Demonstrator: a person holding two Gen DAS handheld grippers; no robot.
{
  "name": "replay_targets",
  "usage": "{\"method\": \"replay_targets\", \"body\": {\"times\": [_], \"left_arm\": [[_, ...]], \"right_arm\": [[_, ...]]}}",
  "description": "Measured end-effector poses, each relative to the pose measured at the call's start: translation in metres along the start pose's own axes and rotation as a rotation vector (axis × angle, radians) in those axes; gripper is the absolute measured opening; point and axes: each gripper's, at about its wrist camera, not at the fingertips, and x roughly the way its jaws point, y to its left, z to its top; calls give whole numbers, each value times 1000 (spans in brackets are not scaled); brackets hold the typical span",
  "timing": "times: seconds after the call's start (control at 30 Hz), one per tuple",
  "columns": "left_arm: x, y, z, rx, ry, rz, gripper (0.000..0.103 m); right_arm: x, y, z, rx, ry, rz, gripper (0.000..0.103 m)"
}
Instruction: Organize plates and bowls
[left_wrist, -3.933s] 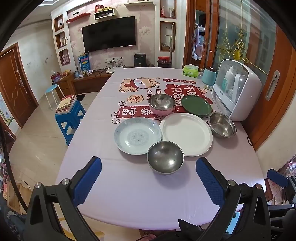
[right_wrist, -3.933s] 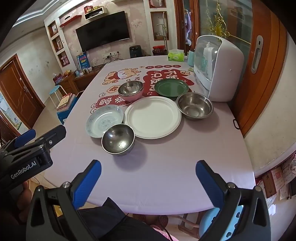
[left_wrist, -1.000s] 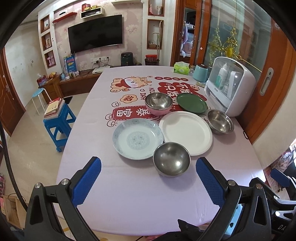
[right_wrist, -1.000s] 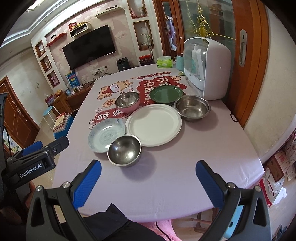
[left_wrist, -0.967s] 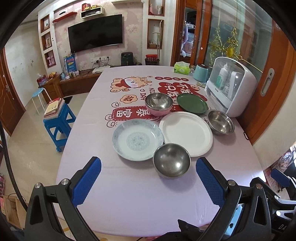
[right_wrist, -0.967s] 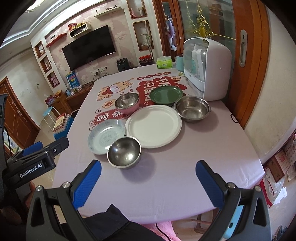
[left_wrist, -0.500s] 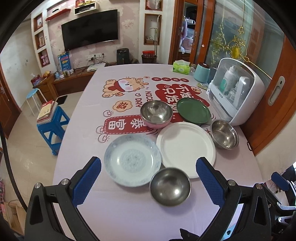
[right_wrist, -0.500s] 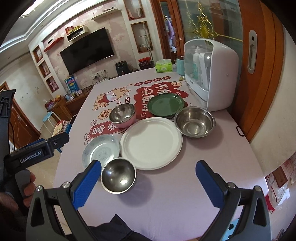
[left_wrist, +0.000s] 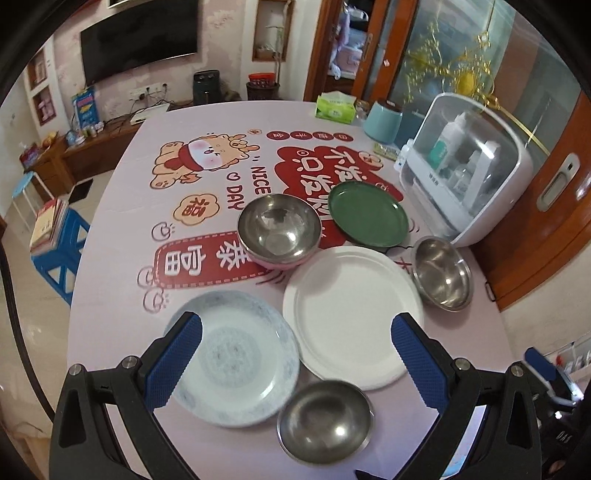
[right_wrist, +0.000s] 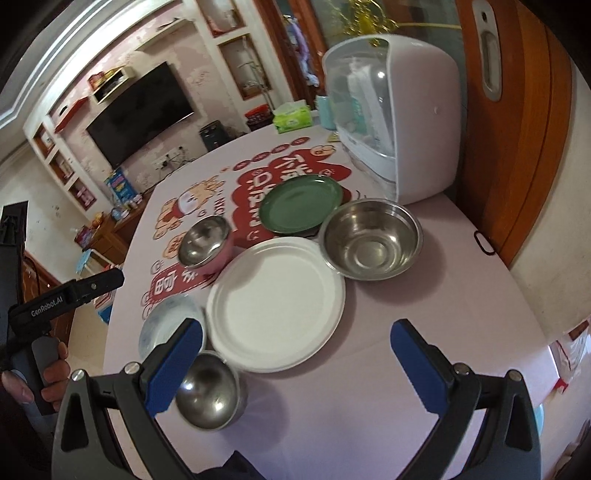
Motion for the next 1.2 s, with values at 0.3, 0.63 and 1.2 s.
{"method": "replay_targets", "body": {"times": [0.3,0.63,1.2], "left_arm": [[61,-5,23,127,65,-33,102],[127,0,24,187,152,-136,102],[202,11,18,91,307,-221,65]], "right_arm": [[41,-23,15,55,37,-3,102],[83,-34,12,100,103,26,95],[135,-52,-3,222,243,60,56]]}}
